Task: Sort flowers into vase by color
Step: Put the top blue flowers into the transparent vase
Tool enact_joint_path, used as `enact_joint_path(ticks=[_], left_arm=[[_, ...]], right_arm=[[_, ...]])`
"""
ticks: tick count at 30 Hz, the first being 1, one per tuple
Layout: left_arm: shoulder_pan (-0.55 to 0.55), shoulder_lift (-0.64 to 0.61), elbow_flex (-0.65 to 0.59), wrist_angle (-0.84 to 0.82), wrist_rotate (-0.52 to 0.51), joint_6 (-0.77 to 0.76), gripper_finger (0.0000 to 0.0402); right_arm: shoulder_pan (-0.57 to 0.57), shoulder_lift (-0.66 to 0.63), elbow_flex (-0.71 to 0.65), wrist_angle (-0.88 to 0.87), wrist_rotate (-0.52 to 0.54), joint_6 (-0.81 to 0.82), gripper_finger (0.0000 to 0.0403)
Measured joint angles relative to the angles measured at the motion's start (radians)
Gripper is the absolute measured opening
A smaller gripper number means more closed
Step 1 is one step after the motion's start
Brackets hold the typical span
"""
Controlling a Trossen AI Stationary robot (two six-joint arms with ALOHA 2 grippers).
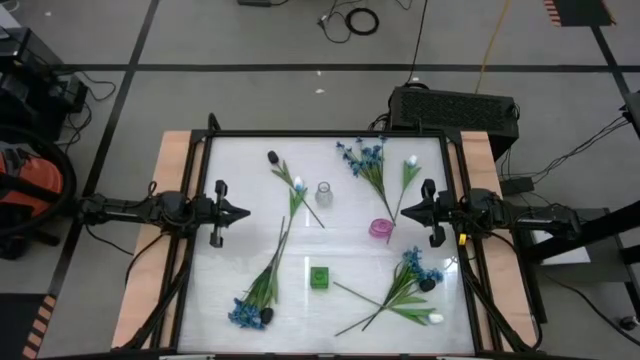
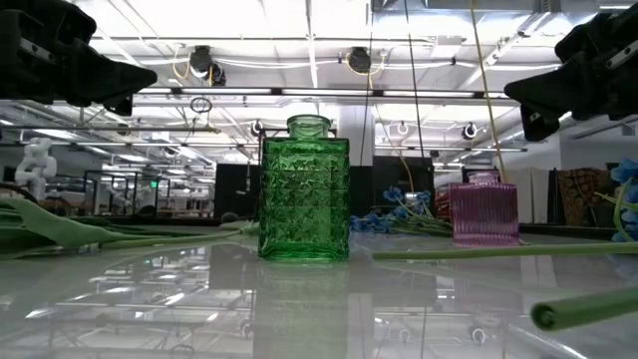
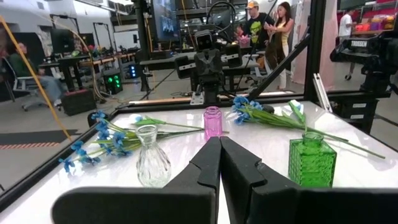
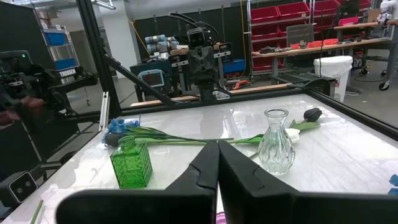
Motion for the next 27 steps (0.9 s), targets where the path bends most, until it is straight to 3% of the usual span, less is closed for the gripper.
enact_joint_path(ticks=[5, 16, 21, 27], left_arm=[[0.000, 0.000, 0.000, 0.001, -0.001, 0.004, 0.0013], [0.000, 0.000, 0.000, 0.005, -0.001, -0.003, 0.0013], [0.000, 0.000, 0.000, 0.005, -0.001, -0.003, 0.0013], [0.000, 0.000, 0.000, 0.002, -0.001, -0.004, 0.0013]], right_arm=[[0.000, 0.000, 0.000, -0.001, 0.000, 0.103, 0.0000], [-0.002, 0.000, 0.022, 0.078, 0.004, 0.042, 0.0000], [-0.003, 0.016, 0.179, 0.039, 0.033, 0.015, 0.0000], [-0.003, 0.158, 0.519, -0.137, 0.090, -0.019, 0.0000]])
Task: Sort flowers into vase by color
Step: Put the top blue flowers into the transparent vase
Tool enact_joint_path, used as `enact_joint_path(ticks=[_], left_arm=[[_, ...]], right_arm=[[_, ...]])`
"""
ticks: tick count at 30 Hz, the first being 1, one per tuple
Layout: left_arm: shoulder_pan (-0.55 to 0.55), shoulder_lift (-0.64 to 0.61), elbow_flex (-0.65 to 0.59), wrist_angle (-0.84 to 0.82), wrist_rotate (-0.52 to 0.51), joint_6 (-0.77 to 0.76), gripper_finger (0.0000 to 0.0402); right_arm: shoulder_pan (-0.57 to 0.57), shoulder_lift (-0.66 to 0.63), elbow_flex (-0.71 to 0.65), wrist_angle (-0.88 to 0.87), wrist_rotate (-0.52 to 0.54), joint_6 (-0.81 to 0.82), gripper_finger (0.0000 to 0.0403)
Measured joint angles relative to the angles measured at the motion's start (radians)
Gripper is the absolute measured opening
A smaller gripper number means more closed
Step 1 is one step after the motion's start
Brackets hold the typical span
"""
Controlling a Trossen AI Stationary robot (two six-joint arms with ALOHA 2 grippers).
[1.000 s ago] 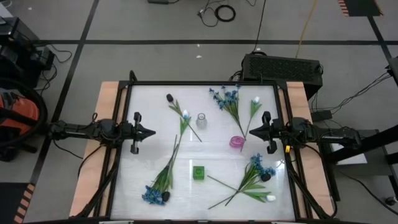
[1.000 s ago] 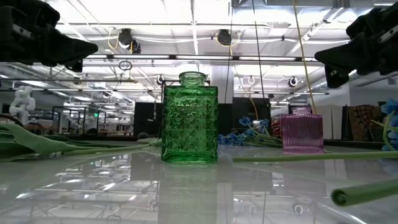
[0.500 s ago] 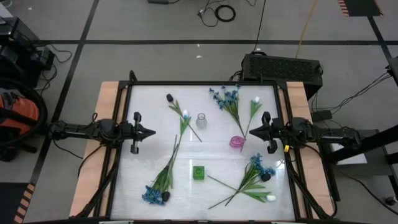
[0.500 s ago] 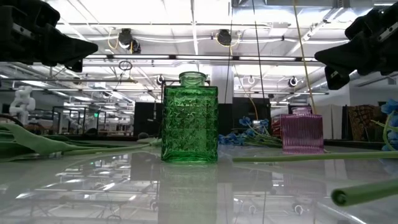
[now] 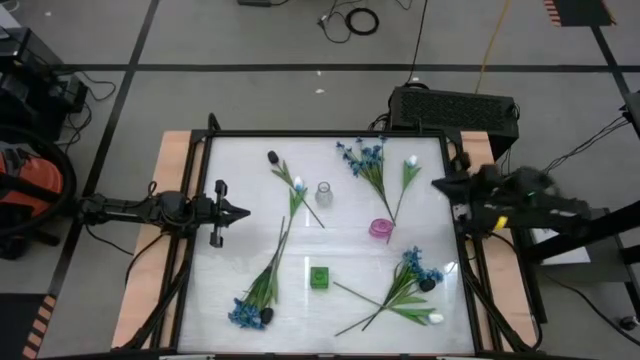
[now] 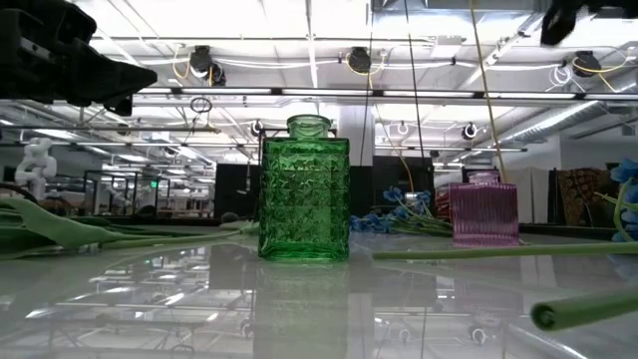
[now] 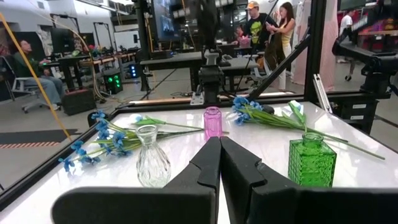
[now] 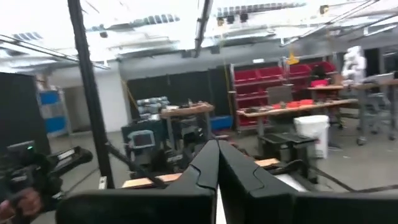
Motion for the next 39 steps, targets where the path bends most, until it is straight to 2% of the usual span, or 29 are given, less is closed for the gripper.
enact_joint_path(ticks=[6, 10, 15, 22, 27, 34, 39], left_arm=[[0.000, 0.000, 0.000, 0.005, -0.004, 0.000, 0.0013], [0.000, 0.000, 0.000, 0.005, -0.005, -0.006, 0.0013], [0.000, 0.002, 0.000, -0.003, -0.027, -0.085, 0.0013], [0.000, 0.024, 0.000, -0.004, -0.037, -0.157, 0.0013], [0.000, 0.057, 0.010, 0.039, -0.113, -0.156, 0.0013], [0.000, 0.203, 0.186, 0.041, -0.132, -0.153, 0.0013], [0.000, 0.392, 0.415, -0.034, -0.132, -0.146, 0.0013]], right_arm=[[0.000, 0.254, 0.361, -0.261, 0.052, -0.027, 0.0000], [0.003, 0.393, 0.448, -0.301, 0.037, -0.065, 0.0000], [0.009, 0.495, 0.369, -0.288, 0.038, -0.061, 0.0000], [0.009, 0.575, 0.163, -0.060, 0.042, 0.030, 0.0000], [0.009, 0.626, 0.053, 0.007, 0.042, 0.087, 0.0000], [0.009, 0.674, 0.004, 0.028, 0.042, 0.140, 0.0000], [0.009, 0.694, 0.004, 0.027, 0.042, 0.129, 0.0000]])
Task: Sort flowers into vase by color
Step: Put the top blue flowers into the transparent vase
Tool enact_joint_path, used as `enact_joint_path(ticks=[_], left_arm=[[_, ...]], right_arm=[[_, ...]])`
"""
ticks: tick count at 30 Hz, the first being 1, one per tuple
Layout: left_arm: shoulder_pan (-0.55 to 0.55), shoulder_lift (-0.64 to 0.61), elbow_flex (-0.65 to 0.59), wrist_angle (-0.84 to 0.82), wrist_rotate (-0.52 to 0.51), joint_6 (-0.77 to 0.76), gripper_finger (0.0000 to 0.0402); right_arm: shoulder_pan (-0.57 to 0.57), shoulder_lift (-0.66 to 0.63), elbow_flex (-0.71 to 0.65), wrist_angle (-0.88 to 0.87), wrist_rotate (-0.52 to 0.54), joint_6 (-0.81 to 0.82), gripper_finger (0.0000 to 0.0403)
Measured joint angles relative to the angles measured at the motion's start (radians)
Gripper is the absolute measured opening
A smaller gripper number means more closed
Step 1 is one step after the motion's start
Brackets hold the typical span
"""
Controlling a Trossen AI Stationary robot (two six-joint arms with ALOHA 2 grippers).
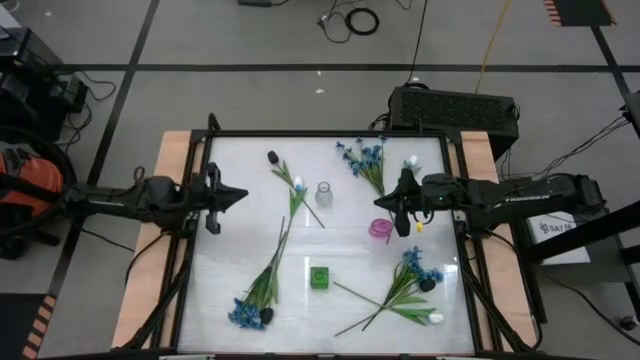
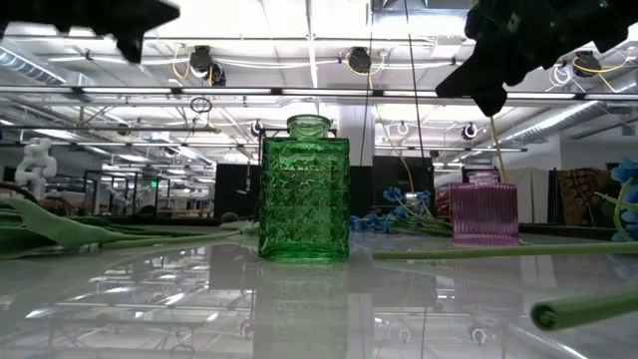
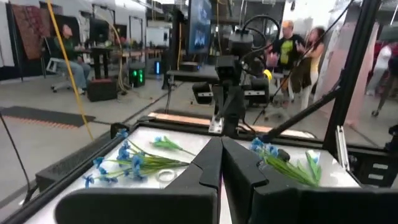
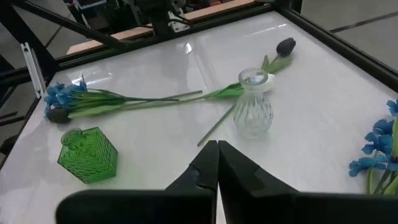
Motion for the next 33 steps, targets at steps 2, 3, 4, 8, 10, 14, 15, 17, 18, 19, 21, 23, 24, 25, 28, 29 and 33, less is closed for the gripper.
enact_joint_path(ticks=[2, 3, 4, 8, 10, 14, 15, 17, 18, 19, 21, 23, 24, 25, 28, 29, 33], left_arm=[[0.000, 0.095, 0.111, -0.080, 0.000, -0.003, 0.0013], [0.000, 0.142, 0.169, -0.115, 0.000, -0.005, 0.0013], [0.000, 0.187, 0.220, -0.147, 0.000, -0.007, 0.0013], [0.000, 0.365, 0.356, -0.177, 0.000, 0.009, 0.0013], [0.000, 0.442, 0.382, -0.156, 0.001, 0.045, 0.0013], [0.000, 0.564, 0.385, -0.121, 0.002, 0.072, 0.0013], [0.000, 0.595, 0.385, -0.117, 0.002, 0.070, 0.0013], [0.000, 0.654, 0.385, -0.108, -0.001, 0.075, 0.0013], [0.000, 0.683, 0.385, -0.087, -0.006, 0.082, 0.0013], [0.000, 0.705, 0.385, -0.070, -0.014, 0.093, 0.0013], [0.000, 0.742, 0.385, -0.044, -0.019, 0.095, 0.0013], [0.000, 0.779, 0.385, -0.022, -0.019, 0.095, 0.0013], [0.000, 0.793, 0.385, -0.018, -0.019, 0.094, 0.0013], [0.000, 0.807, 0.385, -0.007, -0.019, 0.094, 0.0013], [0.000, 0.833, 0.385, 0.021, -0.019, 0.093, 0.0013], [-0.002, 0.839, 0.385, 0.027, -0.019, 0.081, 0.0013], [-0.003, 0.843, 0.385, 0.050, -0.020, 0.042, 0.0013]], right_arm=[[0.000, 0.004, 0.000, 0.001, 0.000, 0.000, 0.0000], [0.000, 0.005, 0.000, 0.000, 0.000, 0.000, 0.0000], [0.000, 0.005, 0.000, -0.002, 0.000, 0.000, 0.0000], [0.000, 0.005, 0.000, -0.014, 0.000, 0.020, 0.0000], [0.000, 0.005, 0.000, -0.028, 0.000, 0.037, 0.0000], [0.000, 0.005, 0.000, -0.086, 0.042, 0.115, 0.0000], [0.000, 0.005, 0.000, -0.108, 0.072, 0.146, 0.0000], [0.000, 0.005, 0.000, -0.143, 0.132, 0.199, 0.0000], [0.000, 0.005, 0.000, -0.160, 0.157, 0.215, 0.0000], [-0.001, 0.005, 0.000, -0.171, 0.175, 0.225, 0.0000], [-0.003, 0.005, 0.000, -0.187, 0.215, 0.230, 0.0000], [-0.010, 0.005, 0.000, -0.189, 0.246, 0.238, 0.0000], [-0.019, 0.005, 0.000, -0.189, 0.258, 0.251, 0.0000], [-0.031, 0.005, 0.000, -0.189, 0.262, 0.262, 0.0000], [-0.078, 0.006, 0.000, -0.188, 0.262, 0.287, 0.0000], [-0.095, 0.010, 0.001, -0.187, 0.260, 0.288, 0.0000], [-0.194, 0.058, 0.017, -0.196, 0.198, 0.270, 0.0014]])
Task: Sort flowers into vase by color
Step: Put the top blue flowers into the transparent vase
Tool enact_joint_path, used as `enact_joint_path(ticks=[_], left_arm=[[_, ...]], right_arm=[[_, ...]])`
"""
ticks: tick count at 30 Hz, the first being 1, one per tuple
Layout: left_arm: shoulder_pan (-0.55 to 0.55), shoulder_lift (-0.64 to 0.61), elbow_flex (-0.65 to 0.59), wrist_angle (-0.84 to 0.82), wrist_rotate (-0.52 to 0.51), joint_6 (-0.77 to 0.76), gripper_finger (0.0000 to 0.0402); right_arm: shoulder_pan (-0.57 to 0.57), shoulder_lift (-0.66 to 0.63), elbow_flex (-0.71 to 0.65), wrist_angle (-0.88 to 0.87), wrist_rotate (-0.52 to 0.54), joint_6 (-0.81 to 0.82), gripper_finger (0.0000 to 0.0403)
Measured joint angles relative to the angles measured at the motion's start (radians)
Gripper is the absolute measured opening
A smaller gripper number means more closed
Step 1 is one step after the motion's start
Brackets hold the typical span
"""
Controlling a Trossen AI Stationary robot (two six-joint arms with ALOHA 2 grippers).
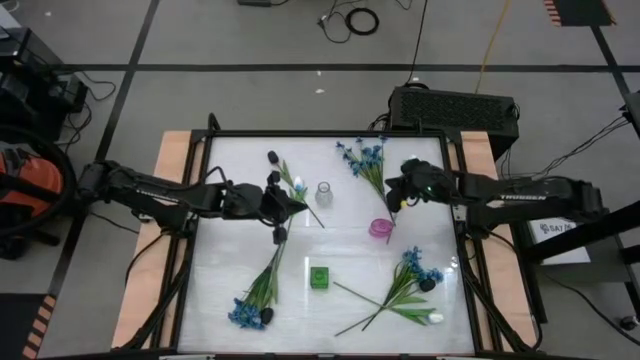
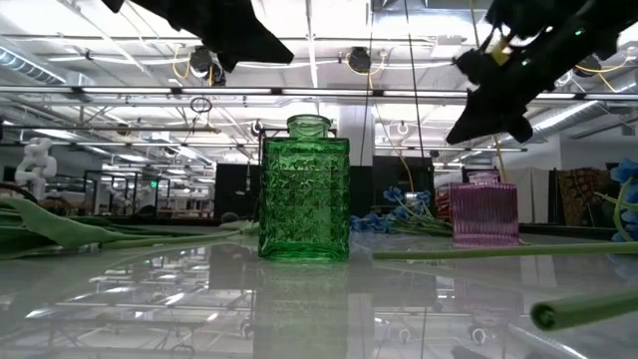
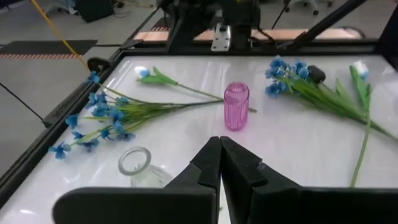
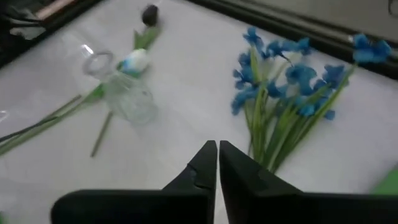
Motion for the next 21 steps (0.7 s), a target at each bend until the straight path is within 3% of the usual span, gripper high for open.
enact_joint_path(ticks=[4, 8, 21], left_arm=[[-0.002, 0.000, 0.000, 0.011, 0.000, -0.025, 0.0013], [-0.002, -0.001, 0.000, 0.018, 0.000, -0.045, 0.0013], [-0.002, -0.001, 0.000, 0.014, 0.000, -0.084, 0.0013]], right_arm=[[-0.105, 0.101, 0.052, -0.045, -0.094, -0.040, 0.0049], [-0.170, 0.207, 0.108, -0.089, -0.097, -0.069, 0.0092], [-0.241, 0.552, 0.290, -0.130, -0.145, -0.125, 0.0253]])
